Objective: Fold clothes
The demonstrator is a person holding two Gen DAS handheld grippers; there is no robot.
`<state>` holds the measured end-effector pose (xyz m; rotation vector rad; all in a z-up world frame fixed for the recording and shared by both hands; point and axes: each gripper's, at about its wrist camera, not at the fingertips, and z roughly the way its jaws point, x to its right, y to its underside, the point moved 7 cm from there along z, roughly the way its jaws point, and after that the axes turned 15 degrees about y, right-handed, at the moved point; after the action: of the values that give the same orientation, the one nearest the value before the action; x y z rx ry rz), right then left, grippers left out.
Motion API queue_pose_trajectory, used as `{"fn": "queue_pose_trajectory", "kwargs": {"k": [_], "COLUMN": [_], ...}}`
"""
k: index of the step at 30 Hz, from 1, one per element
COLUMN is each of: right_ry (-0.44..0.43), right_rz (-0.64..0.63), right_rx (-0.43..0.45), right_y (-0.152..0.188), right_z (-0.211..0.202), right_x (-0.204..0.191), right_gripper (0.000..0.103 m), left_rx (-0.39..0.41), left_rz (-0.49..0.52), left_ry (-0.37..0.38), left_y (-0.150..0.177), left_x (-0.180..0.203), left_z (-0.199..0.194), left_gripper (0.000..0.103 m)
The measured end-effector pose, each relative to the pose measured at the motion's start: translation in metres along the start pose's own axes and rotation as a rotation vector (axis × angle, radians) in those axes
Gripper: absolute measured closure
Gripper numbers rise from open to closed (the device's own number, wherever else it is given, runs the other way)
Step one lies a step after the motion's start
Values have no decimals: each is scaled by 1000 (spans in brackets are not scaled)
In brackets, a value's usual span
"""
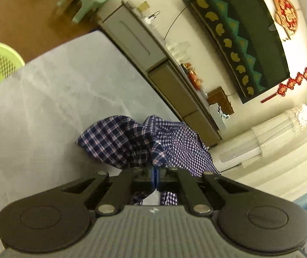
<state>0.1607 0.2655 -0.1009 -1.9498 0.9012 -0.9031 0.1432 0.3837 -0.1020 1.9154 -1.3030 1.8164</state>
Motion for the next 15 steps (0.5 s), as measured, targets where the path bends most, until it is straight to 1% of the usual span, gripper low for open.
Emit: {"fn": "queue_pose_trajectory", "kwargs": {"k": [1, 2, 4, 8, 9, 10, 11, 12, 13, 14, 15], "right_ry": [-7, -6, 22, 92, 124, 146, 141, 137, 132, 127, 120], "right_rz": [-31, -51, -80, -187, -221, -239, -214, -188, -163, -137, -104], "right_rx": [2, 1, -11, -23, -35, -49, -67, -85, -102, -120, -135], "right_y": [-5, -9, -14, -12, -10, -9, -11, -13, -15, -17, -20], "right_z": [11, 22, 41, 74, 82, 89, 90, 92, 94, 95, 95], "right_x": [-22, -39, -69, -106, -109, -110, -103, -97, -91, -84, -76], "right_gripper": [8, 8, 8, 9, 19, 48, 60, 63, 70, 74, 79], "left_rx": [5, 8, 10, 10, 9, 10, 15, 22, 30, 51, 77], "left_rz": [-21, -35, -48, -70, -72, -77, -81, -84, -87, -92, -83], "left_ry": [14, 29, 54, 106, 117, 123, 127, 132, 136, 146, 149], "left_y": [-13, -17, -20, -23, -23, -23, -24, -24, -25, -27, -29], "left_x": [-13, -17, -16, -19, -20, -22, -22, -21, -21, -20, -17], "left_z": [5, 4, 7, 1, -1, -2, -2, -2, -2, -4, -8], "left_gripper": [101, 101, 101, 101, 101, 100, 100, 97, 89, 84, 70]}}
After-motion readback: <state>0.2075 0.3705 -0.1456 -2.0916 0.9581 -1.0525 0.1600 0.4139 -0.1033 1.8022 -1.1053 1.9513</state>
